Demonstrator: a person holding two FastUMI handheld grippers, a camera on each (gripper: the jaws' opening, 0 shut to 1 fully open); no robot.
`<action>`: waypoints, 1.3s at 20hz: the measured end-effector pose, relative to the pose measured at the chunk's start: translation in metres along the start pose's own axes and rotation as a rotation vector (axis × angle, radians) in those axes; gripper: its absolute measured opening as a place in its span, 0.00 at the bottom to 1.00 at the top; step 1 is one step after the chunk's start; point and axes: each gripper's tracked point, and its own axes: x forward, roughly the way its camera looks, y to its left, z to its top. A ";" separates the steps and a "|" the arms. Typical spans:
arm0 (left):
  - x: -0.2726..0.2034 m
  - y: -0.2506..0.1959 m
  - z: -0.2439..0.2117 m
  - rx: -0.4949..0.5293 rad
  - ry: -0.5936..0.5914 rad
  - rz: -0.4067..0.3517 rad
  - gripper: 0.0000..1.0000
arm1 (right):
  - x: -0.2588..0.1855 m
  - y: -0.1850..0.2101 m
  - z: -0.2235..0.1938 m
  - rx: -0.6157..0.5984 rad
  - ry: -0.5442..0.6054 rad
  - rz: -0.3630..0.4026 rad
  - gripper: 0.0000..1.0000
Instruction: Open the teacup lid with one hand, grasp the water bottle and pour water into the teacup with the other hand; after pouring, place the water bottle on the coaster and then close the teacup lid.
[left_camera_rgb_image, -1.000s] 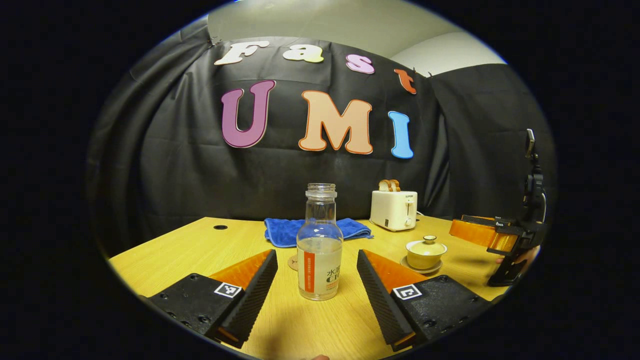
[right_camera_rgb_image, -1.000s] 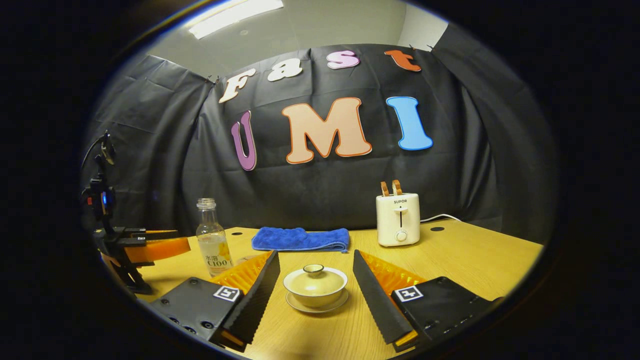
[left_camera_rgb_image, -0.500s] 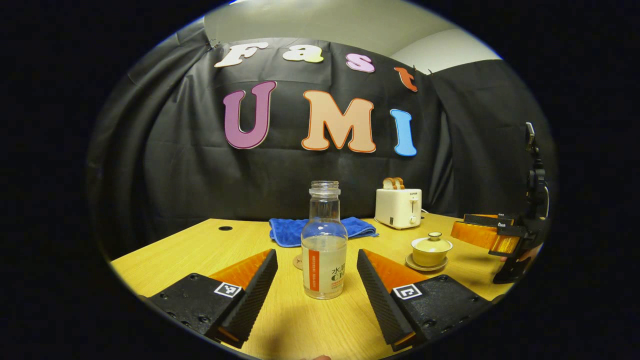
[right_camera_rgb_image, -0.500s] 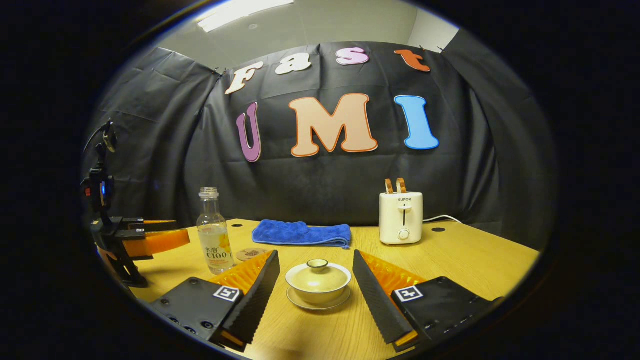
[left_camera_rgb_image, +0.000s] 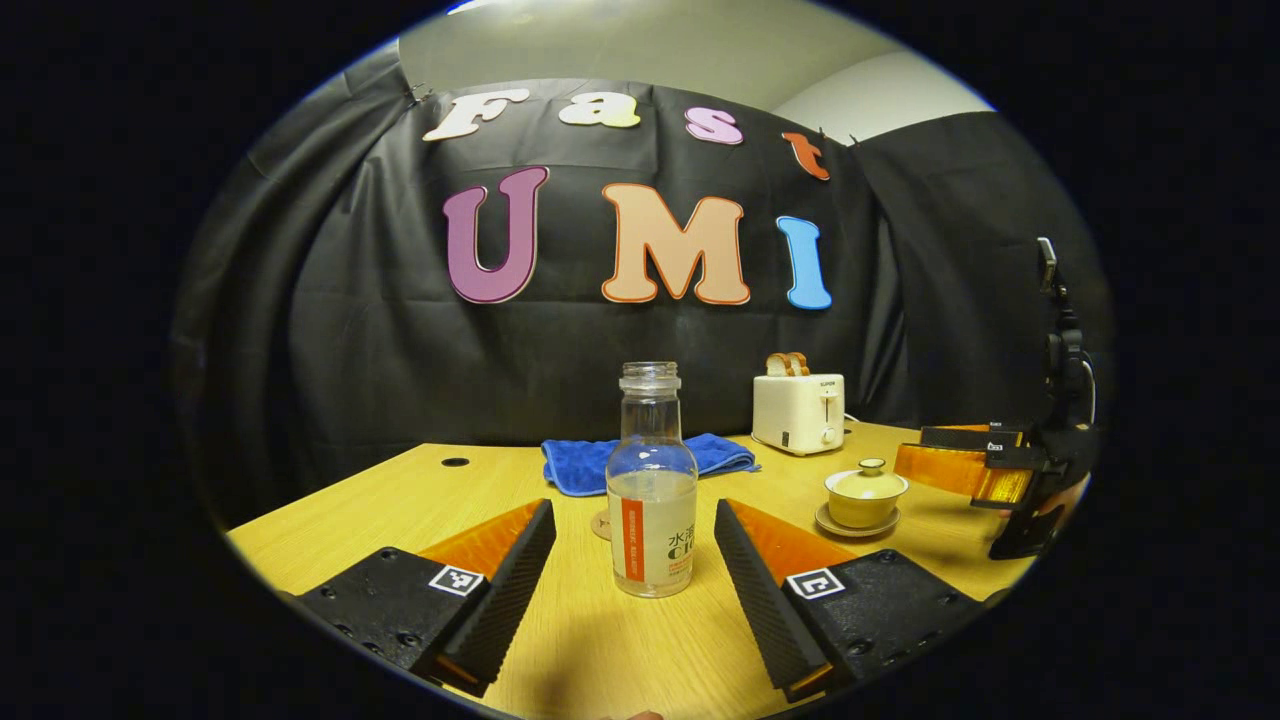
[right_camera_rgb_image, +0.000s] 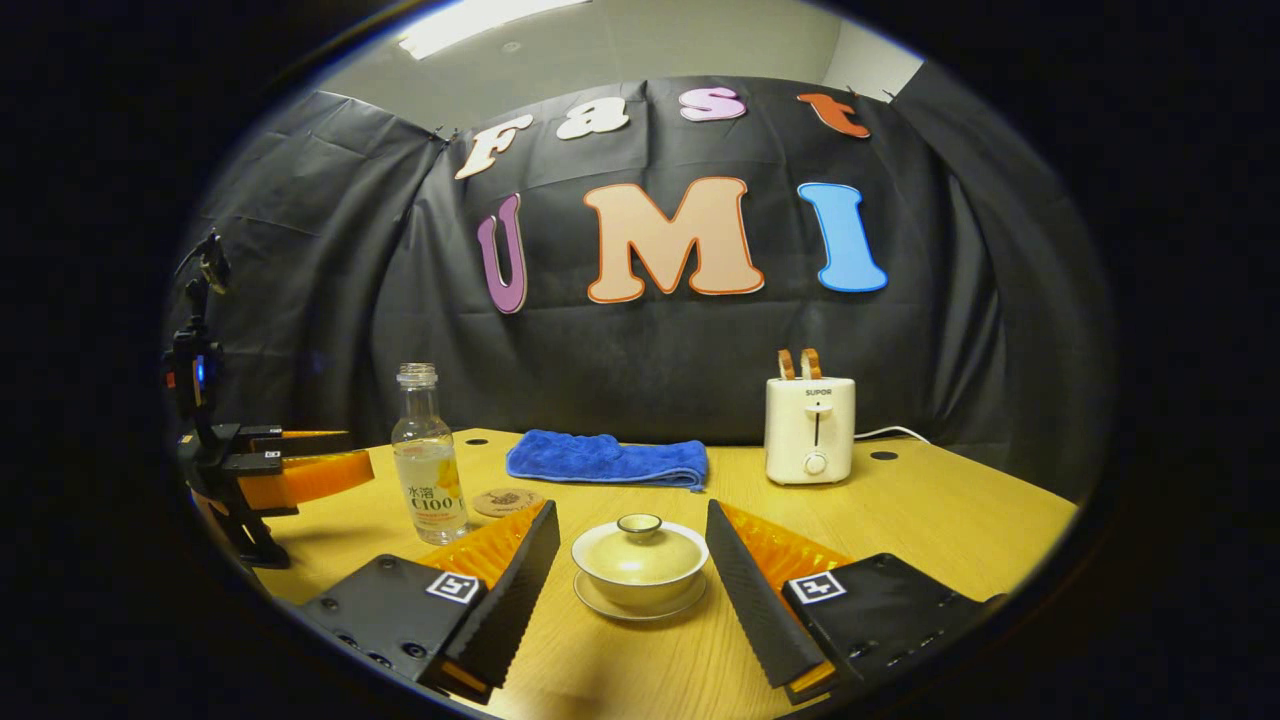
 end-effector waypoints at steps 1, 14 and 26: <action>0.001 0.001 -0.002 -0.002 0.011 0.003 0.94 | 0.002 0.001 0.001 0.001 -0.002 0.005 0.95; 0.005 0.001 -0.004 -0.004 0.018 0.003 0.94 | 0.047 0.000 -0.021 -0.005 0.135 -0.017 0.95; 0.006 0.001 -0.005 -0.006 0.019 0.004 0.94 | 0.055 -0.005 -0.025 -0.006 0.180 -0.041 0.52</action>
